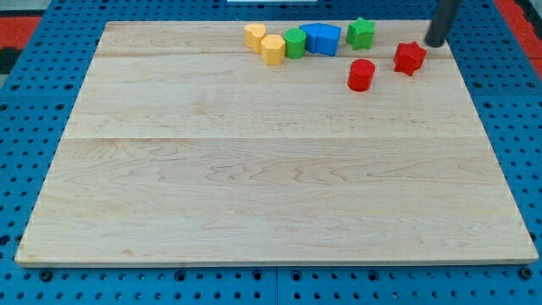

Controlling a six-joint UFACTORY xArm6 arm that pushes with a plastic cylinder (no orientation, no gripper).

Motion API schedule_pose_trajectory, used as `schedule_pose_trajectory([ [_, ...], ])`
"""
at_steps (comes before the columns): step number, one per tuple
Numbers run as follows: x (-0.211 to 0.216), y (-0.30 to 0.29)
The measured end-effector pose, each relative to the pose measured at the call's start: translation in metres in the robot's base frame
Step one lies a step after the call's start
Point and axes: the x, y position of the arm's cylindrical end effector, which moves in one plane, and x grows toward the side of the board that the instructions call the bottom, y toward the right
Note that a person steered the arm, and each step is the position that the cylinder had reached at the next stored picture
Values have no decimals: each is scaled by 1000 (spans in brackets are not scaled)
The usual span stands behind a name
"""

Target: Move the red blocks horizontally to each other

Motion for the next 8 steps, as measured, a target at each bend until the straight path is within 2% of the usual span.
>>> schedule_pose_trajectory([
  [2, 100, -100],
  [3, 120, -112],
  [4, 116, -62],
  [5, 71, -57],
  [6, 54, -105],
  [8, 122, -192],
])
